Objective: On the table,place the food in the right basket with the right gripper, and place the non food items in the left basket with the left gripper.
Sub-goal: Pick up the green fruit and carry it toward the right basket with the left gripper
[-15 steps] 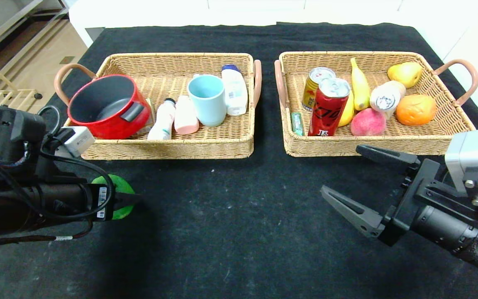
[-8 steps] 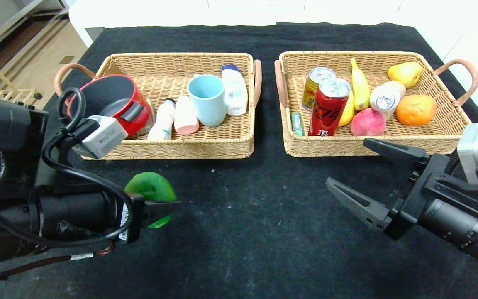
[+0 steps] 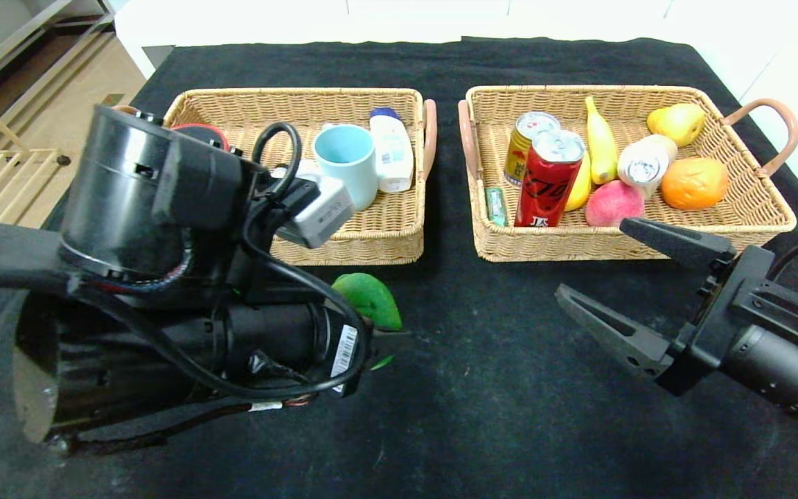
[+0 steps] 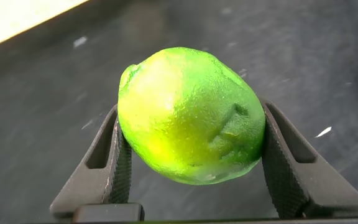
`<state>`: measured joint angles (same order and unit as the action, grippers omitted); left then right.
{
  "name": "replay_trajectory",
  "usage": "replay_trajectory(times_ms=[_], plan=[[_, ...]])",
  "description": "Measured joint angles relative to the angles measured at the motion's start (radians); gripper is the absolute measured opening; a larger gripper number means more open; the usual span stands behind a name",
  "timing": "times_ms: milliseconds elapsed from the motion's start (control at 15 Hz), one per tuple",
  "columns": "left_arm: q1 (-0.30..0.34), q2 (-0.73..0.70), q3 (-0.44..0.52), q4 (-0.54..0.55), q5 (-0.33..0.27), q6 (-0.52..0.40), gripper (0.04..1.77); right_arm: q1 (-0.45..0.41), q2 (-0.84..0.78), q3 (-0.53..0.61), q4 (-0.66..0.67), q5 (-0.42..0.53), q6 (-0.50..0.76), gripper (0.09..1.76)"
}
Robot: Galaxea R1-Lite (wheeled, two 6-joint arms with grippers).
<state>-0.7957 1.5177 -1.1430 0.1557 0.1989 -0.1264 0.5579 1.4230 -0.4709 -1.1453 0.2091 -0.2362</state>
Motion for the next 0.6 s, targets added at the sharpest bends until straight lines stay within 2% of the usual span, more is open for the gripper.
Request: replay_trajectory(times_ms=[400,600], plan=[[-0.076,0.181,-0.153,-0.001,0.048,0.0,1.21,-0.012,-0.03,-0.009,0.0,-0.001,0.0,1.71],[-0.1,0.276,-0.227,-0.001,0.096,-0.005,1.2,-0.016,-0.044,-0.013,0.0,0.0,0.0,1.71]])
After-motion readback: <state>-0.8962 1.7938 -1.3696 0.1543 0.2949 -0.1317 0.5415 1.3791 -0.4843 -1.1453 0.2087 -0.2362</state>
